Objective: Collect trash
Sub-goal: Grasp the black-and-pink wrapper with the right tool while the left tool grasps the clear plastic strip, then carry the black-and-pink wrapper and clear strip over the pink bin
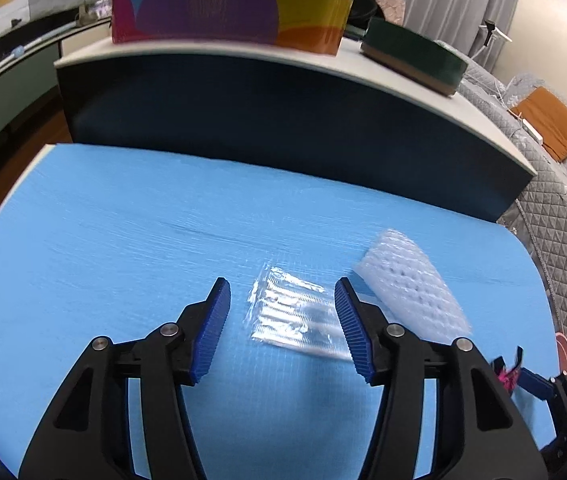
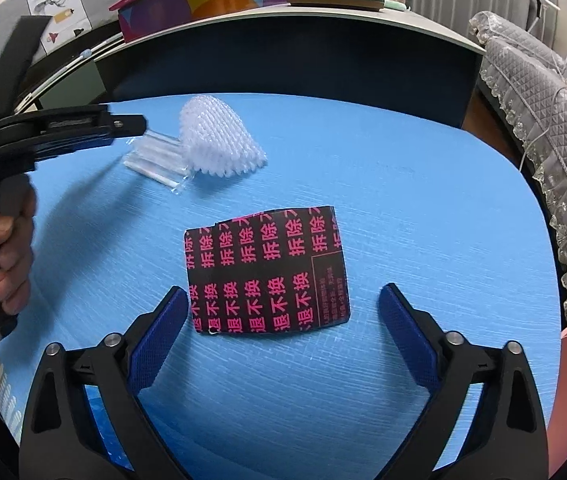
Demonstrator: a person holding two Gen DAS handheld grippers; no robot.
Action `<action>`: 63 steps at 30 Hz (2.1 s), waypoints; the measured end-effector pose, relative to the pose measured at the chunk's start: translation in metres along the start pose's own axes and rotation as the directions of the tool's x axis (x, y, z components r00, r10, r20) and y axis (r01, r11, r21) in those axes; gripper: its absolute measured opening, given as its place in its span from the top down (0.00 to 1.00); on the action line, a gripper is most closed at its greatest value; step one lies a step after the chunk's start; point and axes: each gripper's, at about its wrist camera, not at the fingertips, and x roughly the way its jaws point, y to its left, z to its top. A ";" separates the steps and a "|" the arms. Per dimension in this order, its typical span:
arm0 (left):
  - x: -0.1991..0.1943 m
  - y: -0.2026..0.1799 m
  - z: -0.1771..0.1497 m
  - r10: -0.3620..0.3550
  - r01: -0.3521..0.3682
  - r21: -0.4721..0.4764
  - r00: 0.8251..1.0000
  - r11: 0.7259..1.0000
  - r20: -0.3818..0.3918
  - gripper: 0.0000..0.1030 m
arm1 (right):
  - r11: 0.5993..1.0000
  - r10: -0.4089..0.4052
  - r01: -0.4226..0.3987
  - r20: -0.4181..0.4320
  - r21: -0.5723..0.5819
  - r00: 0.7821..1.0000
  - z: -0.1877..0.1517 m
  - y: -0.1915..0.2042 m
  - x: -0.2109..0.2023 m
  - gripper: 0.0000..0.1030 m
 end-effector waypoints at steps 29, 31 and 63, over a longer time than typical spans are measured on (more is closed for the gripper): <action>-0.041 -0.009 -0.005 -0.038 0.033 0.058 0.996 0.998 0.080 1.00 | 0.998 -0.038 0.033 0.099 0.057 0.994 0.003 -0.014 -0.036 0.27; -0.047 -0.010 -0.003 -0.044 0.038 0.064 0.995 0.997 0.093 1.00 | 0.997 -0.049 0.042 0.110 0.059 0.993 0.001 -0.014 -0.043 0.27; 0.015 -0.035 -0.012 0.076 -0.076 0.012 0.997 0.997 -0.027 0.45 | 0.986 -0.103 0.063 0.271 0.154 0.957 -0.015 -0.067 -0.197 0.27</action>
